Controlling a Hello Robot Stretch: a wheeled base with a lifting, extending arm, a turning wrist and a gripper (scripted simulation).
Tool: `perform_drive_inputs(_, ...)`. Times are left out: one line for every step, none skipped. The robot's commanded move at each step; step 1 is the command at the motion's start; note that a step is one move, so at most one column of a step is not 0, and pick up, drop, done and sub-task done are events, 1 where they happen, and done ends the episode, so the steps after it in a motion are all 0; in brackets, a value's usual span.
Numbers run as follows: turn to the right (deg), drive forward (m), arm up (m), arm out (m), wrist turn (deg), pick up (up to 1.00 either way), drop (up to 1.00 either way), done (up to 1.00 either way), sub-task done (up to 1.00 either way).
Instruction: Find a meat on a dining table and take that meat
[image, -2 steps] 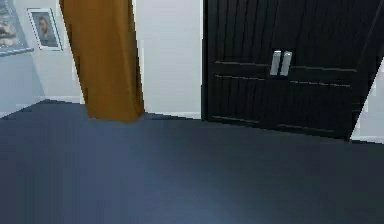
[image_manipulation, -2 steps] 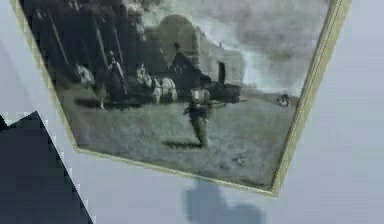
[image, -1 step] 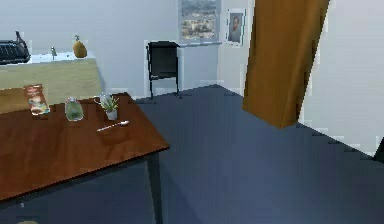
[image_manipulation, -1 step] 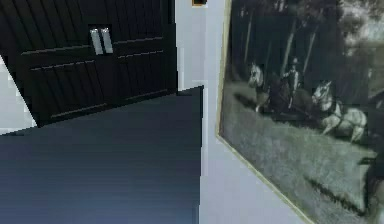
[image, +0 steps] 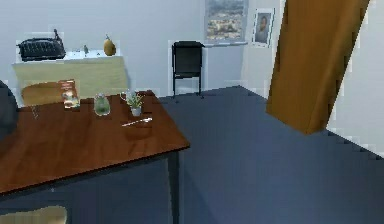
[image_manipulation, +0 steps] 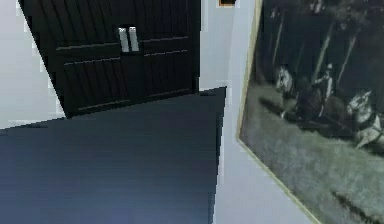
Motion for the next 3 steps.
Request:
perform_drive_inputs(0.0,0.25,0.00,0.00,0.0,0.00,0.00,0.00,0.00)
perform_drive_inputs(-45.0,0.00,0.00,0.00,0.0,0.00,0.00,0.00,0.00)
perform_drive_inputs(-45.0,0.00,0.00,0.00,0.0,0.00,0.00,0.00,0.00)
